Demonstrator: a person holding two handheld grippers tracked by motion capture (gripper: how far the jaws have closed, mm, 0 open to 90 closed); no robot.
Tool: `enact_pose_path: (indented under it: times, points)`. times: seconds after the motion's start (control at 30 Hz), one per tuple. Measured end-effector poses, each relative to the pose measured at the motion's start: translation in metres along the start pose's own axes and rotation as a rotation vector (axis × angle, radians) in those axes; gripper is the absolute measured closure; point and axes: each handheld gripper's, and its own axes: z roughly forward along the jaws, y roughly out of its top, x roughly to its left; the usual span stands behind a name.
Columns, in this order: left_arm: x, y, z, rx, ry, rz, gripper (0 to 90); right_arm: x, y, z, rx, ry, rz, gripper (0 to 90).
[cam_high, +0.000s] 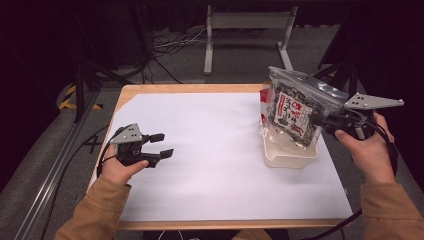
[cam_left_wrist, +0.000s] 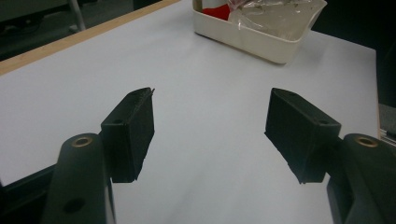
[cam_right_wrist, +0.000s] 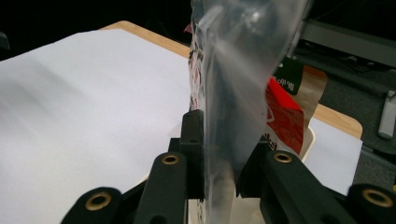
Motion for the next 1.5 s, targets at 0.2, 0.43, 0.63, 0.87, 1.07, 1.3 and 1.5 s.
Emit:
enact_pose_path:
  times: [0.2, 0.43, 0.63, 0.87, 1.07, 1.3, 1.5]
  points:
    - [0.001, -0.002, 0.0, 0.004, 0.0, -0.002, 33.4, 0.003, -0.005, 0.007, 0.027, 0.005, -0.012, 76.3]
    - [0.002, -0.004, -0.001, 0.007, 0.003, -0.008, 33.4, 0.003, -0.01, 0.011, 0.039, -0.001, 0.0, 76.3]
    - [0.003, -0.004, 0.0, 0.01, 0.002, -0.01, 33.2, 0.002, -0.014, 0.014, 0.047, -0.004, -0.001, 76.3]
    - [0.004, -0.005, -0.001, 0.009, 0.006, -0.015, 33.1, 0.002, -0.02, 0.022, 0.067, -0.005, -0.003, 76.2]
    - [0.004, -0.006, 0.0, 0.013, 0.002, -0.023, 33.0, 0.0, -0.023, 0.026, 0.07, -0.003, 0.003, 76.2]
    - [0.004, -0.005, 0.001, 0.006, -0.002, -0.018, 32.8, 0.003, -0.032, 0.036, 0.091, -0.006, 0.021, 76.2]
    - [0.003, -0.005, 0.001, 0.007, -0.004, -0.019, 32.7, -0.001, -0.042, 0.036, 0.074, -0.003, 0.043, 76.1]
